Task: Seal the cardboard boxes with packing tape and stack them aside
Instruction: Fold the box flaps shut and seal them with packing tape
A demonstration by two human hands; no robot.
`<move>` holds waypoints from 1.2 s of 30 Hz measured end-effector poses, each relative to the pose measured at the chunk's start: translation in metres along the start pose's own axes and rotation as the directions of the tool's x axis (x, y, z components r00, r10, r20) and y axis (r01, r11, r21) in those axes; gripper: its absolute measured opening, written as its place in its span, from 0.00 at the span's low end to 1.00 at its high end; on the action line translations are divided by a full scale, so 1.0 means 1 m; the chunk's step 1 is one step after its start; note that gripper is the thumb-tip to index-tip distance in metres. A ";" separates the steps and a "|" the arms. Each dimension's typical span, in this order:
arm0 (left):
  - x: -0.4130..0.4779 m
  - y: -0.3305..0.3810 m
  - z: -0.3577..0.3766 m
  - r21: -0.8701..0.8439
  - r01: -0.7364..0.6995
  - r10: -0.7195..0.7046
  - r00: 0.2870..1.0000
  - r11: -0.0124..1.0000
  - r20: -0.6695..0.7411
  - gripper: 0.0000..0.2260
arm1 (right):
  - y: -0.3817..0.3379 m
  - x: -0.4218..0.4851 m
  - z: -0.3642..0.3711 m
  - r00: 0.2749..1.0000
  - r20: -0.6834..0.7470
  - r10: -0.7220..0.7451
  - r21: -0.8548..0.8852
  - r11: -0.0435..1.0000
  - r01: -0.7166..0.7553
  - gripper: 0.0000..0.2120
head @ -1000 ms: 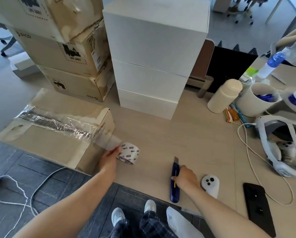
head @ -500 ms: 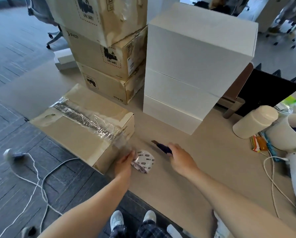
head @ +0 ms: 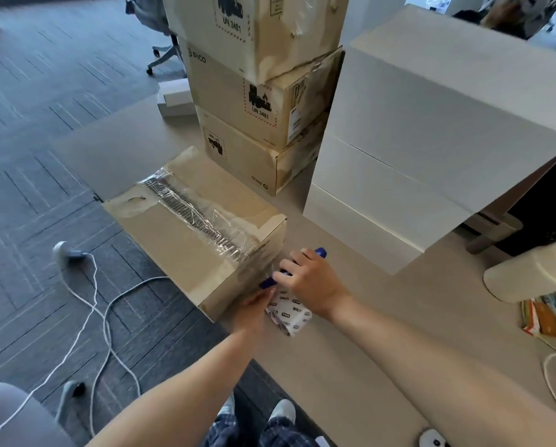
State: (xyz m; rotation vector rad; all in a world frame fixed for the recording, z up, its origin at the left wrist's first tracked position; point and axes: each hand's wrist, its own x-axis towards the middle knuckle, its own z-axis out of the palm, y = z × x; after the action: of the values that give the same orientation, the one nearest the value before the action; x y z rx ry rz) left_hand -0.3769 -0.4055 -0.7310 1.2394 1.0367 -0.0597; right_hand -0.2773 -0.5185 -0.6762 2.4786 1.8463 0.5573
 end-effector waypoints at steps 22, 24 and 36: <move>-0.004 0.004 0.045 0.261 -0.242 0.126 0.911 0.934 0.393 0.07 | -0.056 -0.152 0.031 -0.173 0.772 0.612 0.217 -0.509 -0.833 0.11; -0.007 0.005 0.051 0.258 -0.272 0.142 0.892 0.927 0.429 0.07 | -0.062 -0.156 0.028 -0.150 0.745 0.650 0.244 -0.475 -0.845 0.16; -0.018 0.032 0.123 0.222 -0.269 0.148 0.883 0.937 0.445 0.04 | -0.038 -0.164 -0.058 0.334 0.601 0.727 0.622 -0.162 -0.766 0.10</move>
State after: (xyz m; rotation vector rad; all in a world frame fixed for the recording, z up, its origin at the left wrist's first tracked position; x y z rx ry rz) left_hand -0.2944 -0.4986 -0.7006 1.5075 0.5196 -0.3024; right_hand -0.3689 -0.6713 -0.6756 4.0479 0.0634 -0.9181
